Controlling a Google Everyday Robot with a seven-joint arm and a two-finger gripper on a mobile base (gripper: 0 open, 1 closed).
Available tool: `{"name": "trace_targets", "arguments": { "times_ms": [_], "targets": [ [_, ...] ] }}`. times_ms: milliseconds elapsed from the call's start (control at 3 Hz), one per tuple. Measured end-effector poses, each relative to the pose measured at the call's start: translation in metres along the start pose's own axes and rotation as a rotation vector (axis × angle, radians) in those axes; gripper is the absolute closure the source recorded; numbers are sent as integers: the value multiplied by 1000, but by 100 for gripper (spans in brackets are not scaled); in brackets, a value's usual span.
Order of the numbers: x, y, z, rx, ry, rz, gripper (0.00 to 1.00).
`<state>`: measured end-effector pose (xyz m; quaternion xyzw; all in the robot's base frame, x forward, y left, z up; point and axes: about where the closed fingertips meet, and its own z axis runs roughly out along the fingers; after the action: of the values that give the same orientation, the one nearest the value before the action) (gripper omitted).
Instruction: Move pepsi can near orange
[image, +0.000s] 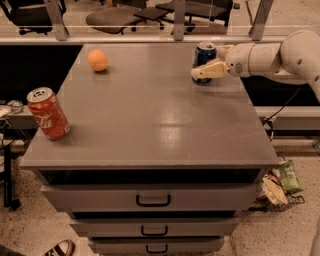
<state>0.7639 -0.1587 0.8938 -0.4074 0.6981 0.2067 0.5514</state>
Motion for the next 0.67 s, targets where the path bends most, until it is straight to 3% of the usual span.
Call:
{"name": "trace_targets", "arguments": {
  "times_ms": [333, 667],
  "targets": [
    [-9, -3, -2, -4, -38, 10, 49],
    [-34, -4, -20, 5, -106, -14, 73]
  ]
}}
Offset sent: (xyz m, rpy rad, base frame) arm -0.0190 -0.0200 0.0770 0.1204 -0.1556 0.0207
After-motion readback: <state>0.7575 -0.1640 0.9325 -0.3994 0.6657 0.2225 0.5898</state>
